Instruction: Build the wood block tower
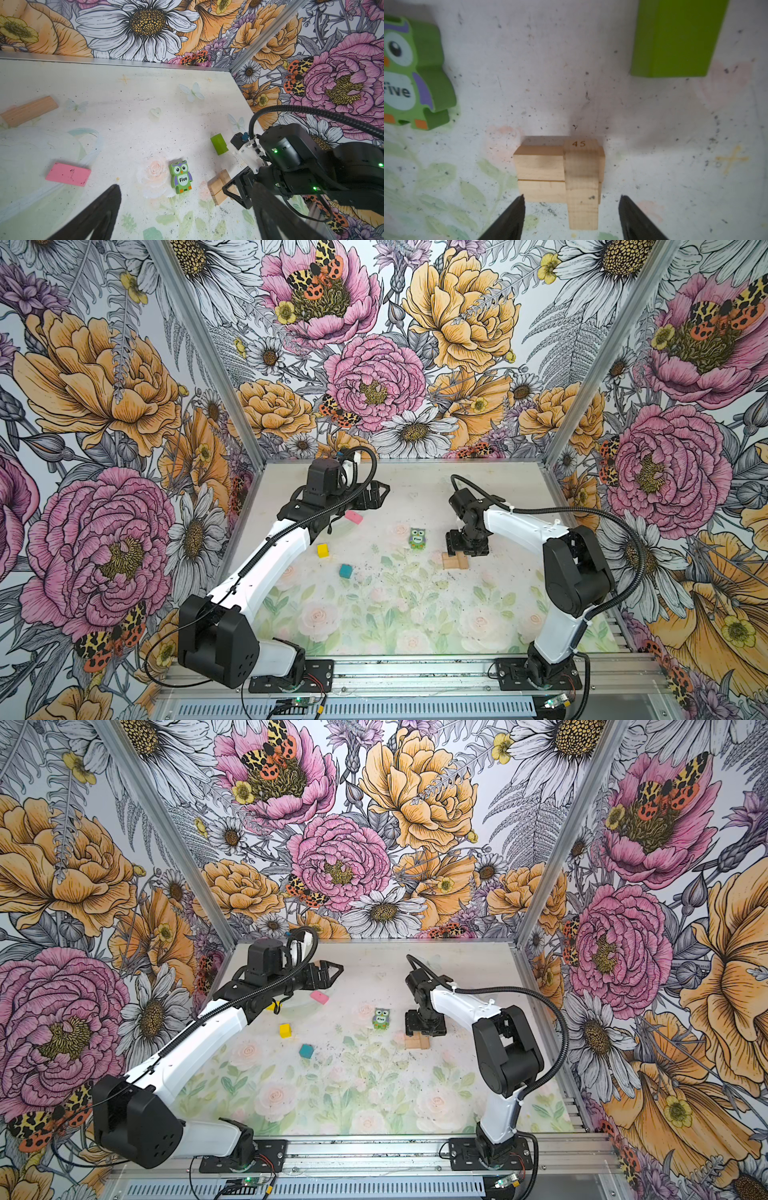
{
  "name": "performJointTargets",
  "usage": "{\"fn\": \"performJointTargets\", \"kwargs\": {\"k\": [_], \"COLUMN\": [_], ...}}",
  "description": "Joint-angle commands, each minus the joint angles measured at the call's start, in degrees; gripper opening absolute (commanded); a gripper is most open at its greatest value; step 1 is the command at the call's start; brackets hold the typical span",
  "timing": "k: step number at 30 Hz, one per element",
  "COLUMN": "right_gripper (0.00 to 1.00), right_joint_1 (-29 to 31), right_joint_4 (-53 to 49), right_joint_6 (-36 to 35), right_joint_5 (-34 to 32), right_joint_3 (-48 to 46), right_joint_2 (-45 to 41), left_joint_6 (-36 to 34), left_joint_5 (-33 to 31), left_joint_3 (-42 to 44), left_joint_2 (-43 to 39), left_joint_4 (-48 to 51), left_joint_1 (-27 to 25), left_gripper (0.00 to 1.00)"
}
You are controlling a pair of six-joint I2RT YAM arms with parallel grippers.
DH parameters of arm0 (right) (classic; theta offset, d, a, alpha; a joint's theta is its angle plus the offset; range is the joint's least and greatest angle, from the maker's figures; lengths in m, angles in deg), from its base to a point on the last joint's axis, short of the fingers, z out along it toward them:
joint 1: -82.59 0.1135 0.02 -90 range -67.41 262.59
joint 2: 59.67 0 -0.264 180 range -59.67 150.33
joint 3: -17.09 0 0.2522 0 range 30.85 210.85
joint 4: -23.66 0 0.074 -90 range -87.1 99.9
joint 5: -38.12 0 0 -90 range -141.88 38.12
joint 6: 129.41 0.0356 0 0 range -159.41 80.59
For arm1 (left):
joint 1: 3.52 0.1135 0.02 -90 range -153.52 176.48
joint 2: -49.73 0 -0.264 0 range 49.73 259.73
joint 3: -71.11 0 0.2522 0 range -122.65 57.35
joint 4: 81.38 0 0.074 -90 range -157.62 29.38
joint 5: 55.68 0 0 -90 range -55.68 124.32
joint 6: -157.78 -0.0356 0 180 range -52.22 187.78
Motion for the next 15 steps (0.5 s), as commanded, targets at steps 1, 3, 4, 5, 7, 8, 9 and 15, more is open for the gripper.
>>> {"fn": "performJointTargets", "kwargs": {"k": [1,3,4,5,7,8,9,15], "right_gripper": [0.76,0.76,0.76,0.76,0.76,0.76,0.76,0.76], "right_joint_1": [0.1,0.1,0.1,0.1,-0.1,-0.3,-0.5,-1.4], "right_joint_4": [-2.8,-4.7,-5.5,-6.2,-7.2,-7.6,-7.7,-9.8], "right_joint_6": [0.2,0.1,0.0,-0.1,0.0,0.2,0.3,0.4], "right_joint_5": [0.8,0.5,0.6,0.8,1.1,1.7,2.1,2.4], "right_joint_3": [7.0,11.1,13.4,15.6,19.6,21.5,22.6,28.9], "right_joint_2": [-3.7,-3.9,-3.6,-3.1,-2.2,-1.7,-1.5,-0.6], "left_joint_6": [-0.5,-1.2,-1.6,-2.4,-4.2,-4.7,-4.8,-0.3], "left_joint_5": [-2.3,-5.6,-8.3,-11.1,-15.0,-16.2,-15.9,-14.9], "left_joint_3": [-3.4,-6.1,-8.2,-10.7,-16.0,-18.5,-20.0,-26.4], "left_joint_2": [1.5,3.4,4.7,6.5,10.9,13.3,15.1,25.8], "left_joint_4": [0.6,3.0,5.1,7.8,13.3,15.7,17.0,21.0], "left_joint_1": [0.7,1.4,1.6,1.8,2.4,3.1,4.1,11.0], "left_gripper": [0.99,0.99,0.99,0.99,0.99,0.99,0.99,0.88]}}
